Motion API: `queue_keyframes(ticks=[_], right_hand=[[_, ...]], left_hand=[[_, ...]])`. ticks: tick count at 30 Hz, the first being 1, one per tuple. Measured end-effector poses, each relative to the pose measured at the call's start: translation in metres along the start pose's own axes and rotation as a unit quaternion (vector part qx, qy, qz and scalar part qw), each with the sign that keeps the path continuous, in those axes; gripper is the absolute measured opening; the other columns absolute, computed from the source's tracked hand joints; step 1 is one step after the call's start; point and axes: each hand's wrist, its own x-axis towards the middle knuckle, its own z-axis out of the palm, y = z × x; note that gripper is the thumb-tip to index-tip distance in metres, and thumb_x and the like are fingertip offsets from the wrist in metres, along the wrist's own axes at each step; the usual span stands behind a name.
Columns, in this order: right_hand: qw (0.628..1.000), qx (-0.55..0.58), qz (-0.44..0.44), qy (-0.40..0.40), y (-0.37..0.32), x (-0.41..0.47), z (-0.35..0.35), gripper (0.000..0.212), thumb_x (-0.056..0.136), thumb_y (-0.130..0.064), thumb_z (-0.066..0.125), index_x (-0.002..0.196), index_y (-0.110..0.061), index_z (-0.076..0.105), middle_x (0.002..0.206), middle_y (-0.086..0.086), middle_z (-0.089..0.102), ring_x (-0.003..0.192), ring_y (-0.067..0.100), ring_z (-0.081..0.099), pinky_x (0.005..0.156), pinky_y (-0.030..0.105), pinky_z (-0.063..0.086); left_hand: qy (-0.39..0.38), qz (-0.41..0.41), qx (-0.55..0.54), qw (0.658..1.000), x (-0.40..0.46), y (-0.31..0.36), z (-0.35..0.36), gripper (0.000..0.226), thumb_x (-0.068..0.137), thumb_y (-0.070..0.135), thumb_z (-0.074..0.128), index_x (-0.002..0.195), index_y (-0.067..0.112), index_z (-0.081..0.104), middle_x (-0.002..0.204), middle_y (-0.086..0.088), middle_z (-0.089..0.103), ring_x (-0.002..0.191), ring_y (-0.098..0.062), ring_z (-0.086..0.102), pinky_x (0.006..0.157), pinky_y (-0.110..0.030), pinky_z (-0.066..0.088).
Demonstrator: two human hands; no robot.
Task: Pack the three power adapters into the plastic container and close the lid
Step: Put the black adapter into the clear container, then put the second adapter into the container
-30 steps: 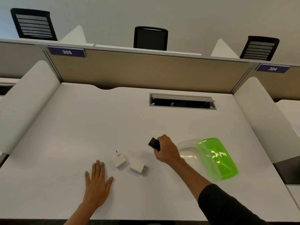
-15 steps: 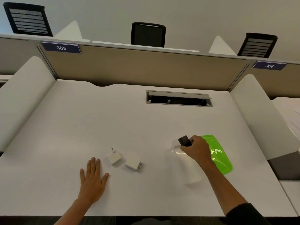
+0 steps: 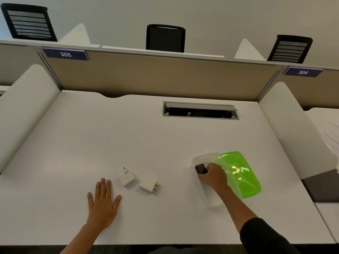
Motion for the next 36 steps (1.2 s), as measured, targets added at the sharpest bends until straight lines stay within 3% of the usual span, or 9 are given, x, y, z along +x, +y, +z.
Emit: queue_keyframes(ticks=[7,15,18,22,24,26,30,33,36], right_hand=[[1.000,0.015,0.001,0.006,-0.006,0.002,0.003,0.043,0.082,-0.042,0.079,0.069,-0.018,0.046,0.070,0.000,0.052,0.067,0.024,0.051,0.061,0.031,0.039],[0.999,-0.029,-0.010,-0.011,-0.006,0.009,-0.002,0.038,0.083,-0.046,0.081,0.083,-0.012,0.064,0.084,0.007,0.065,0.082,0.031,0.065,0.070,0.033,0.048],[0.995,-0.001,-0.037,0.091,-0.011,0.011,-0.010,0.033,0.089,-0.037,0.077,0.106,-0.009,0.071,0.107,0.009,0.071,0.104,0.033,0.070,0.083,0.038,0.055],[0.945,0.071,-0.220,0.231,-0.039,0.001,-0.003,0.011,0.089,-0.020,0.074,0.094,-0.014,0.067,0.091,0.000,0.064,0.091,0.024,0.062,0.071,0.036,0.052],[0.932,0.079,-0.293,0.197,-0.059,-0.010,0.012,0.013,0.088,-0.023,0.075,0.095,-0.016,0.067,0.091,-0.004,0.061,0.090,0.019,0.059,0.069,0.029,0.049],[0.936,0.057,-0.331,0.107,-0.075,-0.022,0.037,0.025,0.089,-0.035,0.074,0.103,-0.016,0.067,0.100,-0.004,0.062,0.098,0.016,0.059,0.071,0.027,0.048],[0.936,-0.063,-0.341,-0.065,-0.102,-0.043,0.088,0.064,0.086,-0.058,0.070,0.134,-0.016,0.058,0.129,0.001,0.057,0.127,0.022,0.053,0.096,0.040,0.055],[0.927,-0.138,-0.335,-0.097,-0.115,-0.053,0.115,0.076,0.083,-0.064,0.070,0.138,-0.013,0.054,0.135,0.006,0.054,0.129,0.027,0.050,0.100,0.045,0.053],[0.919,-0.179,-0.339,-0.089,-0.121,-0.060,0.132,0.065,0.087,-0.056,0.071,0.130,-0.010,0.056,0.132,0.009,0.055,0.124,0.030,0.051,0.097,0.045,0.051]], left_hand=[[-0.005,-0.007,0.010,1.000,0.002,0.001,0.000,0.113,0.073,0.082,-0.030,0.162,0.012,-0.023,0.176,-0.005,-0.025,0.165,-0.024,-0.019,0.133,-0.060,-0.004],[0.005,-0.004,0.005,1.000,0.003,0.000,0.002,0.109,0.078,0.081,-0.025,0.163,0.014,-0.022,0.176,-0.005,-0.024,0.165,-0.024,-0.019,0.132,-0.060,-0.005],[0.010,-0.002,0.004,1.000,0.001,0.000,0.003,0.104,0.083,0.079,-0.019,0.163,0.014,-0.021,0.176,-0.005,-0.025,0.165,-0.024,-0.019,0.132,-0.060,-0.006],[0.016,-0.003,0.010,1.000,0.000,0.001,0.003,0.094,0.090,0.072,-0.006,0.164,0.016,-0.020,0.177,-0.006,-0.023,0.165,-0.026,-0.017,0.132,-0.062,-0.005],[0.018,-0.002,0.011,1.000,0.000,0.001,0.004,0.093,0.091,0.071,-0.005,0.164,0.017,-0.020,0.177,-0.006,-0.023,0.165,-0.026,-0.018,0.132,-0.063,-0.004],[0.018,-0.001,0.010,1.000,-0.001,0.000,0.004,0.093,0.091,0.071,-0.005,0.164,0.016,-0.020,0.176,-0.006,-0.023,0.165,-0.026,-0.018,0.132,-0.063,-0.005],[0.016,0.002,0.010,1.000,-0.001,0.002,0.002,0.100,0.085,0.076,-0.018,0.164,0.016,-0.019,0.176,-0.007,-0.024,0.165,-0.026,-0.018,0.132,-0.062,-0.005],[0.015,0.003,0.004,1.000,-0.001,0.002,0.001,0.103,0.082,0.078,-0.022,0.164,0.015,-0.020,0.175,-0.007,-0.026,0.164,-0.026,-0.019,0.131,-0.062,-0.007],[0.013,0.003,0.003,1.000,-0.002,0.002,0.000,0.105,0.081,0.078,-0.023,0.164,0.014,-0.020,0.175,-0.007,-0.026,0.164,-0.026,-0.019,0.131,-0.063,-0.006]])
